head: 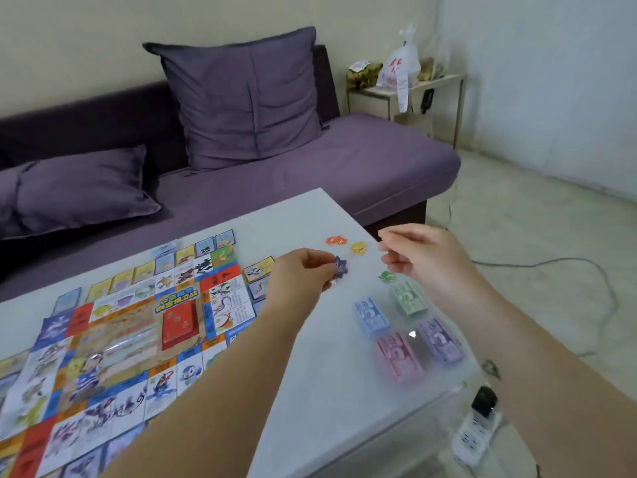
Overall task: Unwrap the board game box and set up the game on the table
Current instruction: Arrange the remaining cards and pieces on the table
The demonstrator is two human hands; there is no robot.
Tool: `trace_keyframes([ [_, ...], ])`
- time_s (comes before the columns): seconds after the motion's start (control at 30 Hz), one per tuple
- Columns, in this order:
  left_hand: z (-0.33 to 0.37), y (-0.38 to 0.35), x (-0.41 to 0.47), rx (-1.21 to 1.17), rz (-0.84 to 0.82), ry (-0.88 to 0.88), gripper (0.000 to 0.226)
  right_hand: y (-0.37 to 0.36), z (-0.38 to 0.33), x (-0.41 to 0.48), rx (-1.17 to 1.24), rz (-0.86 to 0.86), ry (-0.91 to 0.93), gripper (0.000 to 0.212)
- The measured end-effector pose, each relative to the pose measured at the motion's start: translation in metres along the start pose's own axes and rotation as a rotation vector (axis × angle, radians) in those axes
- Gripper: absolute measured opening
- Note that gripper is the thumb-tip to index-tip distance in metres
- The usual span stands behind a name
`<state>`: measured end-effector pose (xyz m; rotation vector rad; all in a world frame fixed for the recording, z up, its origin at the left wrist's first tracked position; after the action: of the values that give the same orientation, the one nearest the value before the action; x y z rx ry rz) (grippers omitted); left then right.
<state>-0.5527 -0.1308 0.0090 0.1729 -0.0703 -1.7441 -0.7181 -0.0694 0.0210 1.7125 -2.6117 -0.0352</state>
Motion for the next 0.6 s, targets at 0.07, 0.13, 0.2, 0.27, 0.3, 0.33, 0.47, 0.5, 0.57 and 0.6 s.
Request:
trace_keyframes([
  [0.07, -0.005, -0.017, 0.021, 0.226, -0.029, -0.037, 0.017, 0.022, 0.005, 0.011, 0.031, 0.108, -0.03, 0.011],
  [0.13, -0.014, -0.034, 0.039, 0.381, -0.076, -0.028, 0.014, 0.033, 0.007, 0.019, 0.02, 0.145, -0.035, 0.012],
  [0.2, -0.025, -0.048, 0.053, 0.475, -0.144, 0.009, 0.012, 0.036, 0.006, 0.023, -0.007, 0.128, -0.015, 0.011],
  [0.27, -0.034, -0.058, 0.06, 0.56, -0.191, 0.01, 0.01, 0.038, 0.007, 0.026, -0.024, 0.116, -0.002, 0.01],
  [0.3, -0.037, -0.061, 0.063, 0.594, -0.198, 0.002, 0.011, 0.039, 0.008, 0.026, -0.026, 0.115, -0.002, 0.01],
  [0.33, -0.038, -0.063, 0.065, 0.624, -0.202, -0.009, 0.012, 0.041, 0.009, 0.027, -0.025, 0.116, -0.003, 0.01],
  [0.47, -0.036, -0.071, 0.071, 0.792, -0.231, -0.031, 0.017, 0.046, 0.013, 0.03, -0.022, 0.112, -0.021, 0.009],
  [0.5, -0.036, -0.073, 0.072, 0.85, -0.234, -0.039, 0.019, 0.047, 0.014, 0.03, -0.023, 0.107, -0.024, 0.009],
  [0.57, -0.037, -0.075, 0.074, 0.95, -0.236, -0.052, 0.024, 0.046, 0.016, 0.03, -0.026, 0.093, -0.029, 0.01],
  [0.6, -0.039, -0.076, 0.075, 0.984, -0.235, -0.057, 0.026, 0.045, 0.016, 0.029, -0.026, 0.086, -0.031, 0.01],
])
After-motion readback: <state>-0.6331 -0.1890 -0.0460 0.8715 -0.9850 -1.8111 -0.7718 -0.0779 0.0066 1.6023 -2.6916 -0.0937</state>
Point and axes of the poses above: each hand's wrist, its own x-axis towards the middle knuckle, its own y-axis out of the back of the hand, z = x × y, the point moved 4 cm from there along x, towards the middle knuckle, and after that the axes turned 8 degrees about -x, right-handed, at the moved point
